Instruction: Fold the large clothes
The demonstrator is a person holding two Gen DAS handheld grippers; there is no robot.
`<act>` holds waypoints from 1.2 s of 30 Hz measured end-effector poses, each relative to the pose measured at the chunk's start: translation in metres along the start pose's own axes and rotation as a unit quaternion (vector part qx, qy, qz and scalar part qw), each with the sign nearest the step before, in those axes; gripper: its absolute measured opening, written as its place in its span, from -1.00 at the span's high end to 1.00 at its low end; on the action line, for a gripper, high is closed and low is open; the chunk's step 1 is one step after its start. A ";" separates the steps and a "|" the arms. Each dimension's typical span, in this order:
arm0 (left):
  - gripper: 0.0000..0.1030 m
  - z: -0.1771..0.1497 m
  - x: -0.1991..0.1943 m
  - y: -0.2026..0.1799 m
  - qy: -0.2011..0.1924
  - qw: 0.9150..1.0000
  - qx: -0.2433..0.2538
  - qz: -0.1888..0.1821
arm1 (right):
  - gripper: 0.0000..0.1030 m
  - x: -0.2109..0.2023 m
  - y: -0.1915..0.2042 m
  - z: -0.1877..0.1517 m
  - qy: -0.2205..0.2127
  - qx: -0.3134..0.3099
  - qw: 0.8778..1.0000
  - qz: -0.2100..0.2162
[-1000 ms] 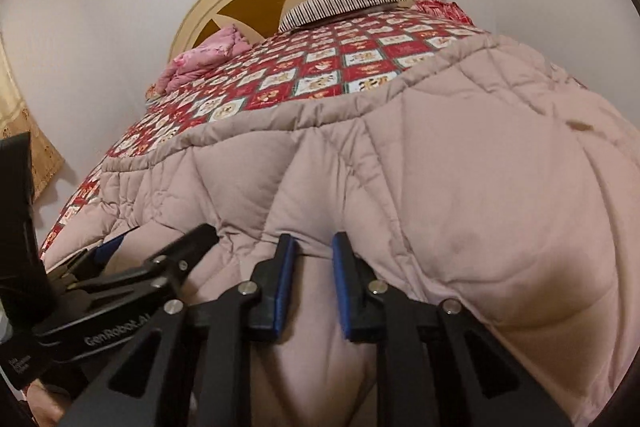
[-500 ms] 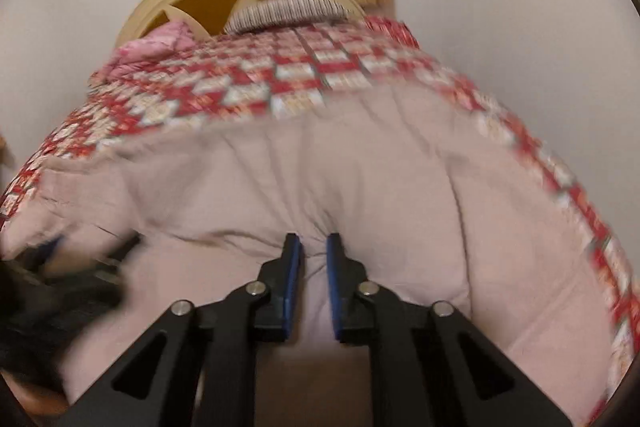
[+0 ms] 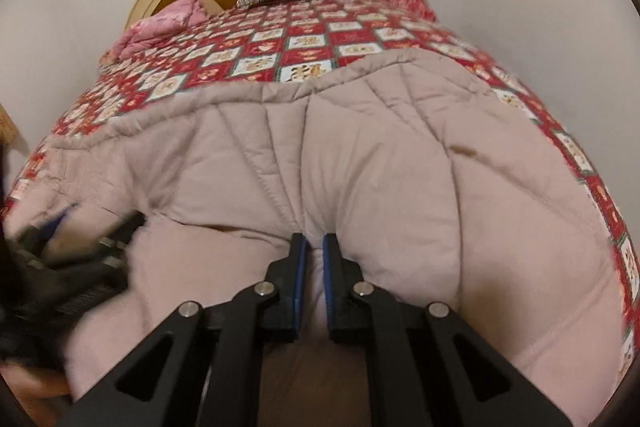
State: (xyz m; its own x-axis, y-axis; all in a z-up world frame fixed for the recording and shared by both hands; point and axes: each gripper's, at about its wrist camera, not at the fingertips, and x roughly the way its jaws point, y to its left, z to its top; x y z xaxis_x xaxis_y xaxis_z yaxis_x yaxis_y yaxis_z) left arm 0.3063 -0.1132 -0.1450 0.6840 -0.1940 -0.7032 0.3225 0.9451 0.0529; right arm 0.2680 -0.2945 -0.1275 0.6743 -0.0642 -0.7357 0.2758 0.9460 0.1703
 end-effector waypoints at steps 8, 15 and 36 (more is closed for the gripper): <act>-0.94 0.000 0.001 -0.002 0.000 1.000 0.004 0.007 | 0.22 -0.023 -0.065 0.033 -0.054 0.017 0.991 -0.123; -0.95 0.001 -0.001 -0.004 -0.003 1.000 0.012 0.013 | 0.14 0.011 -0.103 0.000 -0.058 0.038 0.989 -0.129; -0.95 -0.113 -0.125 0.192 -0.050 0.946 -0.301 -0.106 | 0.00 0.010 -0.090 -0.003 -0.071 0.007 0.982 -0.172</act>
State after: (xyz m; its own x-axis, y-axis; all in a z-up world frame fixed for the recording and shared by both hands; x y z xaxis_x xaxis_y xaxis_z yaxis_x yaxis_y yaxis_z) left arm 0.2091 0.1225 -0.1266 0.7134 -0.3921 -0.5808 0.0494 0.8549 -0.5164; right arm 0.2482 -0.3797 -0.1521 0.6272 -0.4247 -0.6529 0.5139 0.8556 -0.0628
